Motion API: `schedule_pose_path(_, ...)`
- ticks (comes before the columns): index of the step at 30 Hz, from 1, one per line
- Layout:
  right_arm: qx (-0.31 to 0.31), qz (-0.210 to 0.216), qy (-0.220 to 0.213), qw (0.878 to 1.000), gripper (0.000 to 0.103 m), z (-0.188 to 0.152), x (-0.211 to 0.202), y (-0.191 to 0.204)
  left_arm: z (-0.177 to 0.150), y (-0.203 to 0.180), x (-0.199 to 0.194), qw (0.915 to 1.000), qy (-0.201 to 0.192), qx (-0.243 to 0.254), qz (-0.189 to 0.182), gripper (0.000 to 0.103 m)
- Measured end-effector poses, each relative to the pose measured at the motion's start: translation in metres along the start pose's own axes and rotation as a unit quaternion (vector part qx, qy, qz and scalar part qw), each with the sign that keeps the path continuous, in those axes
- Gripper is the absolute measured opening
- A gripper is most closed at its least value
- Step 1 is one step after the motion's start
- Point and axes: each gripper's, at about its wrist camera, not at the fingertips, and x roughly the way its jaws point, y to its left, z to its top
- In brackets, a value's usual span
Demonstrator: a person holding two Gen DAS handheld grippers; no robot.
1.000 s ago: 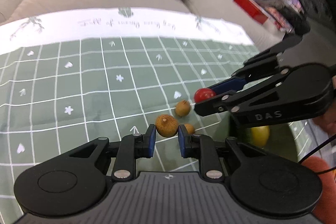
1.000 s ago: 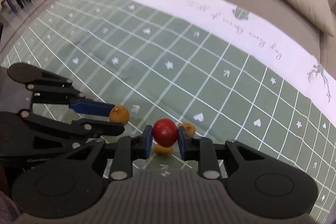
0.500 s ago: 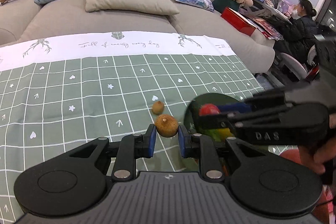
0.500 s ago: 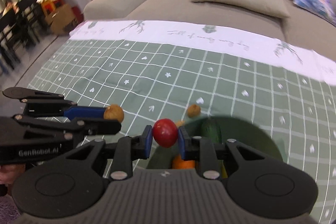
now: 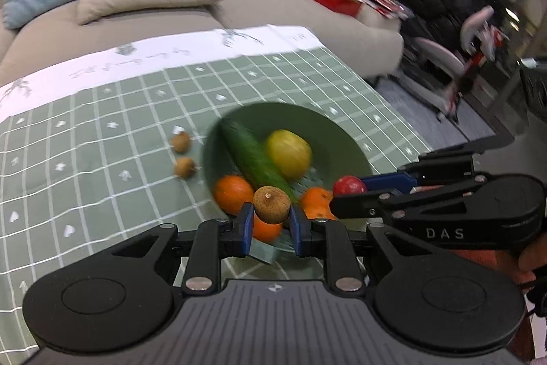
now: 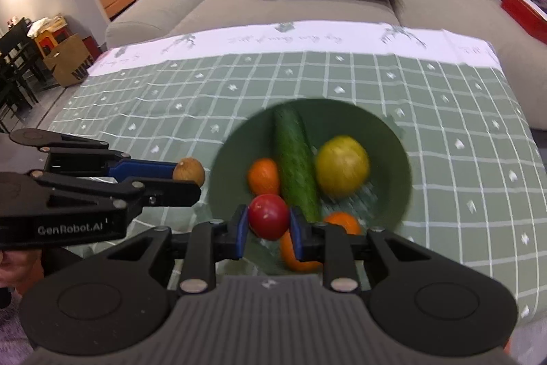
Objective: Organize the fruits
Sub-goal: 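Carry the tomato with the right tool while the left tool carries the longan into the colander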
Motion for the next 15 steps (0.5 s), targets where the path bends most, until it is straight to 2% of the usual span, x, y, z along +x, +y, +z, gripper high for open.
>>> schedule_pose_path(5,0.015,-0.008,0.003,1.0,0.021,-0.01,-0.004,-0.015,-0.003,-0.016,0.014,0.9996,0.022,0.007,-0.014,0.024)
schedule_pose_path(11,0.023,-0.021,0.004,0.999,0.021,-0.009,-0.001,-0.03,0.004,-0.016,0.031,0.9987,0.048,-0.006,-0.014,0.024)
schedule_pose_path(15,0.016,-0.036,0.014,0.999,0.021,-0.006,0.007,-0.037,0.014,-0.016,0.046,0.9965,0.083,-0.014,0.005,0.024)
